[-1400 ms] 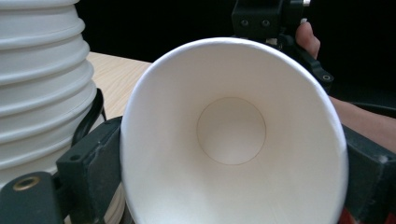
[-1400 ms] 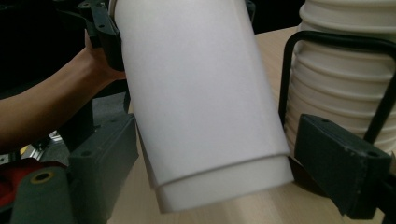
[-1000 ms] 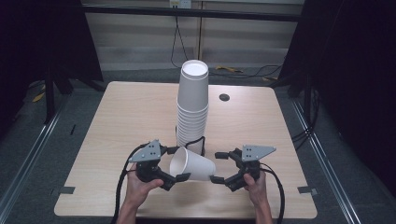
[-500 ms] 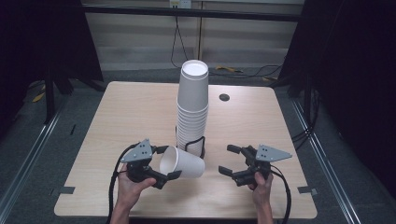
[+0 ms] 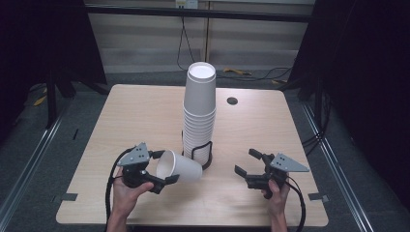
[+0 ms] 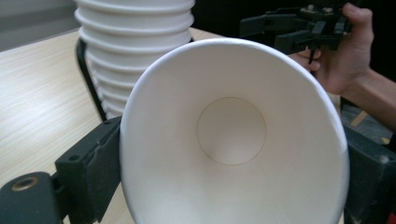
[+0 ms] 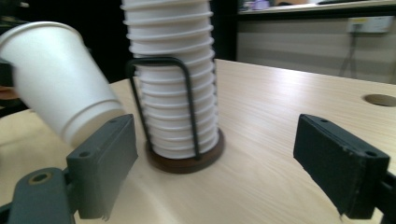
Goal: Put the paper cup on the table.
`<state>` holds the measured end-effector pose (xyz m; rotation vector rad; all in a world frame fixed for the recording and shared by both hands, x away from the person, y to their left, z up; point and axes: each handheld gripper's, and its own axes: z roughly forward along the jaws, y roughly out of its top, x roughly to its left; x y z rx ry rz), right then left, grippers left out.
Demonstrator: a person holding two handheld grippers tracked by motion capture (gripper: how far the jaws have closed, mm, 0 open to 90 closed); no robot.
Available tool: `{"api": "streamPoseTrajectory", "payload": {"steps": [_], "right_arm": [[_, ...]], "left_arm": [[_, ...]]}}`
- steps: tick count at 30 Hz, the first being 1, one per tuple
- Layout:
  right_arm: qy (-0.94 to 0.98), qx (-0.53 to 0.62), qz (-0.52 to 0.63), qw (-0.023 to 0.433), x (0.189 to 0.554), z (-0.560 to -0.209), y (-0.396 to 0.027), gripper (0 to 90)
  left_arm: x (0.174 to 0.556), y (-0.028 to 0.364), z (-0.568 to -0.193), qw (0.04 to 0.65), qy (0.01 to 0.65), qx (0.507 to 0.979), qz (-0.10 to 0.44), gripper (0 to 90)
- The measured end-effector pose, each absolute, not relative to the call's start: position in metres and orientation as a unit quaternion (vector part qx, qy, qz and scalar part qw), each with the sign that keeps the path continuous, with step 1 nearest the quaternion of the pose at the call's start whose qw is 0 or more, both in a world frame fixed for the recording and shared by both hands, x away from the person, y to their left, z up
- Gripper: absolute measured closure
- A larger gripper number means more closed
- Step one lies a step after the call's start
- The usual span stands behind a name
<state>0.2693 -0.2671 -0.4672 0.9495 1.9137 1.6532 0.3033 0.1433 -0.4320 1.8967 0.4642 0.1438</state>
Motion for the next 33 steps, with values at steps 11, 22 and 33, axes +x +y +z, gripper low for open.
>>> {"api": "streamPoseTrajectory", "payload": {"steps": [11,22,33], "right_arm": [[0.662,0.385,0.565,0.308,0.266,-0.488,-0.266,13.4],[0.639,0.39,0.569,0.339,0.264,-0.499,-0.265,13.5],[0.634,0.378,0.576,0.352,0.263,-0.502,-0.264,13.5]], "left_arm": [[0.309,0.162,-0.431,0.524,0.239,0.813,0.081,8.9],[0.318,0.171,-0.425,0.476,0.266,0.833,0.092,8.9],[0.337,0.18,-0.423,0.434,0.292,0.847,0.091,8.8]]}}
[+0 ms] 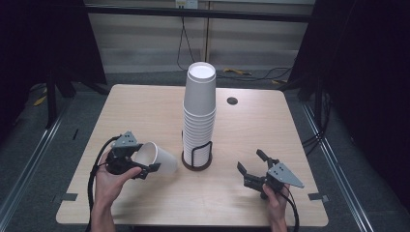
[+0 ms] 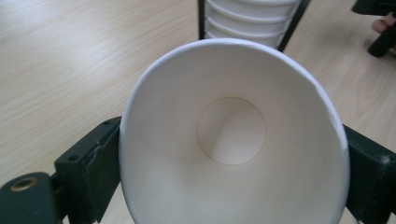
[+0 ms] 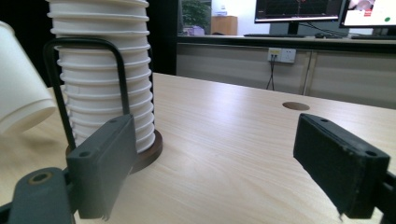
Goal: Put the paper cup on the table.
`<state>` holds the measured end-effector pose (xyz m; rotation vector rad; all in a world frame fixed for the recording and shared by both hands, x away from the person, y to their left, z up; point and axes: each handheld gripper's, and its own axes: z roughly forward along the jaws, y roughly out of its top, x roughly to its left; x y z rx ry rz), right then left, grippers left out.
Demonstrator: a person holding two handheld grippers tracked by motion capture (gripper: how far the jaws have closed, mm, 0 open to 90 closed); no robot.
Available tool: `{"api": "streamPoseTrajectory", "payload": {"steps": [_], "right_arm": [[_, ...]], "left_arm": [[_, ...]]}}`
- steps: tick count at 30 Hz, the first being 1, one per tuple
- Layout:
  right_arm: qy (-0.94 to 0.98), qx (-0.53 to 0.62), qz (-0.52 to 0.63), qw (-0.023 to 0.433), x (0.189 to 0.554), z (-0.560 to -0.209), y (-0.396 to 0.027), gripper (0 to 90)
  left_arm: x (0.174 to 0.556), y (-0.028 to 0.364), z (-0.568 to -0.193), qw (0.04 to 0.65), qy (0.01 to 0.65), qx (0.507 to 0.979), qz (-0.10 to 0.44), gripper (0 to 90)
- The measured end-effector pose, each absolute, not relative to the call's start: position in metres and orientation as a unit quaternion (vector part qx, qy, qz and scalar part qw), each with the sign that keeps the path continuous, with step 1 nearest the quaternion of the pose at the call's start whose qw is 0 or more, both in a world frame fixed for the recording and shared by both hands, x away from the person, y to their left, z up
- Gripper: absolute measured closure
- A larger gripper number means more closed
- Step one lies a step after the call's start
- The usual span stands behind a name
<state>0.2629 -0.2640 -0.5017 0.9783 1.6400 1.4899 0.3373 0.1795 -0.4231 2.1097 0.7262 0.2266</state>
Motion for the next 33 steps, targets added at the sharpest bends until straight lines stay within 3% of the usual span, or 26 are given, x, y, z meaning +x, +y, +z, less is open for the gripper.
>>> {"api": "streamPoseTrajectory", "payload": {"steps": [10,33], "right_arm": [[0.629,0.365,0.592,0.348,0.261,-0.503,-0.267,13.4],[0.614,0.368,0.597,0.362,0.258,-0.504,-0.267,13.5]], "left_arm": [[0.353,0.179,-0.41,0.403,0.293,0.862,0.096,8.7],[0.402,0.158,-0.392,0.268,0.277,0.918,0.089,8.2]]}}
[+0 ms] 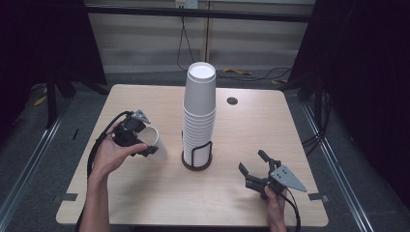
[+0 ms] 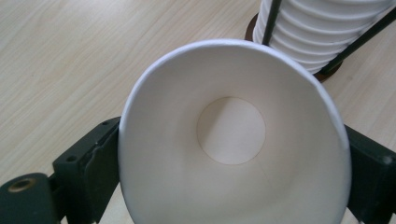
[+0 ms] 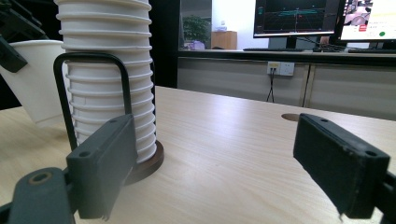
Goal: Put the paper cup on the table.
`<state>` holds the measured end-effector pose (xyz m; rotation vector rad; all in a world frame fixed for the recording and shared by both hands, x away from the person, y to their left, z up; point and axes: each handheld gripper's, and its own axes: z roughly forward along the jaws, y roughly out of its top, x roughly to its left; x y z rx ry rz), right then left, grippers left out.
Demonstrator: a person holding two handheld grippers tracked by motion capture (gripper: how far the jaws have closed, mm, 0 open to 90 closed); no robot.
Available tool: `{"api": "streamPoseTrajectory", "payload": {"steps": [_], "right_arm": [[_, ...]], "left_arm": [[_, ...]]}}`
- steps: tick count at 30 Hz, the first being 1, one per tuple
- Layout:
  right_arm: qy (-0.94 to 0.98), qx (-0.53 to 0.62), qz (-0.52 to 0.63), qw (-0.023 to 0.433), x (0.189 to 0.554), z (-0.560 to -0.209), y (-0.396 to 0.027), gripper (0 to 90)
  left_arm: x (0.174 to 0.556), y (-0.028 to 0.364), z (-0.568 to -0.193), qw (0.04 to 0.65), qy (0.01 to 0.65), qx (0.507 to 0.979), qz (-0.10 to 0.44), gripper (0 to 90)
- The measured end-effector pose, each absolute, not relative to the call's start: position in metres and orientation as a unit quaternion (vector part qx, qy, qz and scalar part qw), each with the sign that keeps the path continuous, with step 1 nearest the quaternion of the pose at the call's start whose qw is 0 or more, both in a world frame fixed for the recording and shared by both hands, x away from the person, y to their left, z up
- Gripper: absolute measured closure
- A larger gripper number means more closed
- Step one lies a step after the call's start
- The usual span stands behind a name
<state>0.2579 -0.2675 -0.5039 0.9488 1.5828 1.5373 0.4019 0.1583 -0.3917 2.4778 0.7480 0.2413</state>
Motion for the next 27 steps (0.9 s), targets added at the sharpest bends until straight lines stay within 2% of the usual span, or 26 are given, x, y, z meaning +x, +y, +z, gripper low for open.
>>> {"api": "streamPoseTrajectory", "payload": {"steps": [16,27], "right_arm": [[0.614,0.368,0.597,0.361,0.258,-0.504,-0.267,13.7],[0.614,0.369,0.597,0.361,0.258,-0.504,-0.268,13.9]], "left_arm": [[0.421,0.143,-0.403,0.209,0.278,0.935,0.069,6.6],[0.424,0.135,-0.41,0.221,0.275,0.932,0.077,4.9]]}}
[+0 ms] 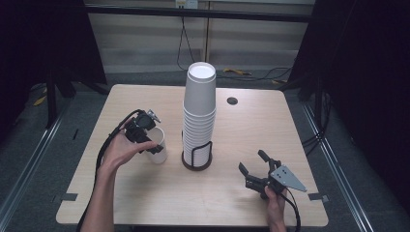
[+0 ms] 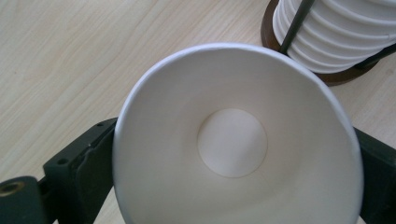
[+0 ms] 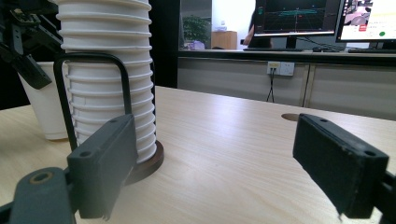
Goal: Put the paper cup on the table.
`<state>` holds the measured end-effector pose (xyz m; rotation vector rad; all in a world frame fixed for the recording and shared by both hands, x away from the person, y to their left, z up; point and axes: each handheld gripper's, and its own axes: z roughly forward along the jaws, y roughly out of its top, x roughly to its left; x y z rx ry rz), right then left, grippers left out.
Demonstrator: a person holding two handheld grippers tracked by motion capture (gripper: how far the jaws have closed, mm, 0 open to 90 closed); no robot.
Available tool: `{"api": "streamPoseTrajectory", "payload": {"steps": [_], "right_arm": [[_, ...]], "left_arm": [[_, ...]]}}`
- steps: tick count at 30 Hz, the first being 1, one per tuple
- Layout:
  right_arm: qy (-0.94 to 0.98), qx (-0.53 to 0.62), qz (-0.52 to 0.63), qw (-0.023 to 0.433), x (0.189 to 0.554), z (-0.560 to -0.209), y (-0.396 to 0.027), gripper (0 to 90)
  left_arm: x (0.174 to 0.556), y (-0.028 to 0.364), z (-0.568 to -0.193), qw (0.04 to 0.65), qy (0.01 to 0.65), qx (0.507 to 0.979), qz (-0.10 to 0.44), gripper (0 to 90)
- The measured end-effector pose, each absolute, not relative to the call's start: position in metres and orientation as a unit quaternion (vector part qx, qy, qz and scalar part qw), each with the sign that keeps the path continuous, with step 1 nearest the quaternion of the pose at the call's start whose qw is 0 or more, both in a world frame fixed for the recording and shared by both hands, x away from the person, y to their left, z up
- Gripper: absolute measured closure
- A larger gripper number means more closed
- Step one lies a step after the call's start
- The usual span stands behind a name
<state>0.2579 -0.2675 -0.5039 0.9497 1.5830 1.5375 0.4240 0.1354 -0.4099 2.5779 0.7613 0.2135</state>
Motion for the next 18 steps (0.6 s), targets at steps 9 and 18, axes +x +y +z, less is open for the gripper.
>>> {"api": "streamPoseTrajectory", "payload": {"steps": [9,18], "right_arm": [[0.614,0.369,0.597,0.361,0.258,-0.504,-0.267,13.9],[0.615,0.368,0.597,0.361,0.258,-0.504,-0.268,13.9]], "left_arm": [[0.425,0.129,-0.417,0.223,0.275,0.933,0.07,3.7],[0.424,0.128,-0.421,0.222,0.276,0.932,0.079,3.3]]}}
